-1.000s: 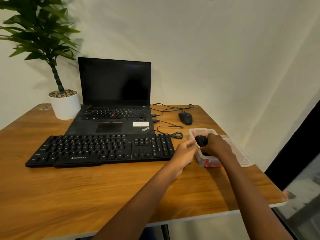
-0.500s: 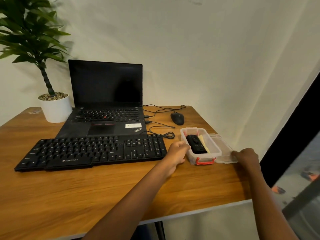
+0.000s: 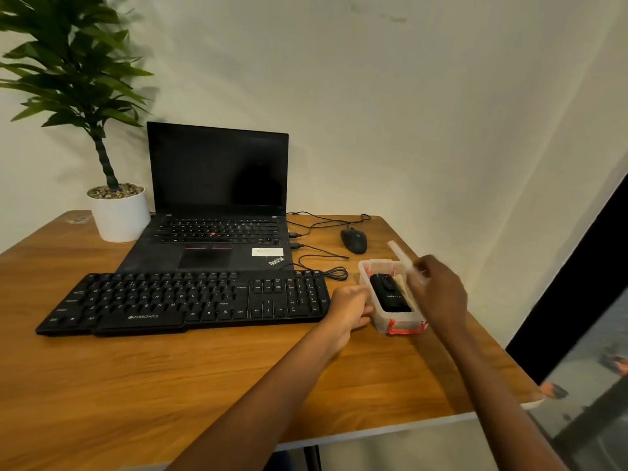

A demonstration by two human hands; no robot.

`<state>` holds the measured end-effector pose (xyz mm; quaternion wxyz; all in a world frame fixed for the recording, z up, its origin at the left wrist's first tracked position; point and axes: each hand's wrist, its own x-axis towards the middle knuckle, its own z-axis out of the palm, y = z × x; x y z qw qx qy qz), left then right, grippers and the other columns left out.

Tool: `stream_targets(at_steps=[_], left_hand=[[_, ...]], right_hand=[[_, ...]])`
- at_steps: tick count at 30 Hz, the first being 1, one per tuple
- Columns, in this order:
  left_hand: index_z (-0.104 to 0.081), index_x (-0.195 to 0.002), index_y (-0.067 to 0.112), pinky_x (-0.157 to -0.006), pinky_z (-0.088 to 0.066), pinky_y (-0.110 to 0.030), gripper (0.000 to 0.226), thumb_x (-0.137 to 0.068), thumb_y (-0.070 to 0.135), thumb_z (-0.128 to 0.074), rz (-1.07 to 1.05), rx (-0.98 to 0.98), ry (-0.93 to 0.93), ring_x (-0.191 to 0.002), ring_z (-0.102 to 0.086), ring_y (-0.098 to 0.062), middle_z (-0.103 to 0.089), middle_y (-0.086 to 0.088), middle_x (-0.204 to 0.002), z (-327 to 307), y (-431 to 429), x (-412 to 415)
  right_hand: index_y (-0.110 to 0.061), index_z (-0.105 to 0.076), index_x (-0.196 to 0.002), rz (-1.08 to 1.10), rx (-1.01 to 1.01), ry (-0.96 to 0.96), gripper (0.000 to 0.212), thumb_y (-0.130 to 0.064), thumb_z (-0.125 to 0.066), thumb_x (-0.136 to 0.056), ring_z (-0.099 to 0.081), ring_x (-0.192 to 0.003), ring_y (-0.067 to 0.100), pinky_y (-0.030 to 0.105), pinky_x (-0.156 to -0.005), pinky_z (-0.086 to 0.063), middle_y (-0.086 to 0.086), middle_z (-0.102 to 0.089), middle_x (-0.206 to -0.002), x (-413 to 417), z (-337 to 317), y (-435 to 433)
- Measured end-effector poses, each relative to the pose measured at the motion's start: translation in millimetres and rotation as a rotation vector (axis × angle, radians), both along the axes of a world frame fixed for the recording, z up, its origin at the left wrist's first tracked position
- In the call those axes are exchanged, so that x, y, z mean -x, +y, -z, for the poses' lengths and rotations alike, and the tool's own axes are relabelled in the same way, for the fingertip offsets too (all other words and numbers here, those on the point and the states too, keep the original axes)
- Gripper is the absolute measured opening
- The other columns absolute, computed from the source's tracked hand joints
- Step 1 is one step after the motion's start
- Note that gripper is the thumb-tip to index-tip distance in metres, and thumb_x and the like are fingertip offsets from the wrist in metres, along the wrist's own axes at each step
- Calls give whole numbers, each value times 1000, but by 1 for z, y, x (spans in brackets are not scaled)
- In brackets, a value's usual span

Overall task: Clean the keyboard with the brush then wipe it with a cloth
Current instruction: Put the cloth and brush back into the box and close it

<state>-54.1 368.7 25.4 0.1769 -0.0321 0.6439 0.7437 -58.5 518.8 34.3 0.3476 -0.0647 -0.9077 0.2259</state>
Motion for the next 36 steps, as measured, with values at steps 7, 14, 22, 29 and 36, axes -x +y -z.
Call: stream_targets(at_steps=[7,14,22,29,36], left_hand=[[-61,-98,13,-67,-52,-21,16,-98,12,-44,-24,-39,-30,-73,-58,-9,-62,-3,-89,0,-1,5],[-49,-122,14,-60,-51,-22,33,-92,28,-57,-30,76,23,-82,-62,-16,-63,-8,-112,-3,5,11],[-45,-131,16,-65,-57,-24,46,-89,15,-62,-26,94,29,-80,-62,-13,-64,-10,-112,1,9,14],[-44,-131,18,-70,-57,-26,49,-87,12,-64,12,56,11,-88,-61,-14,-61,-4,-104,0,5,14],[-41,-135,19,-59,-54,-20,59,-84,8,-66,21,65,43,-102,-60,-19,-53,-7,-129,0,6,11]], right_hand=[[-7,-69,-95,-195,-244,-54,19,-17,-71,-78,-61,-91,27,30,-74,-43,10,-69,-99,-13,27,-37],[-10,-63,-115,-98,1,-169,27,-19,-53,-92,-54,-112,25,39,-97,-41,9,-61,-124,-9,11,4],[-9,-72,-95,-261,72,-269,14,-12,-61,-86,-56,-109,21,35,-92,-44,7,-66,-116,-22,8,24],[-19,-66,-104,-308,56,-354,25,-17,-71,-80,-49,-116,16,37,-97,-43,-1,-58,-126,-37,12,33],[-13,-62,-112,-216,-70,-283,36,-11,-72,-78,-52,-119,23,31,-96,-41,7,-57,-129,-51,20,23]])
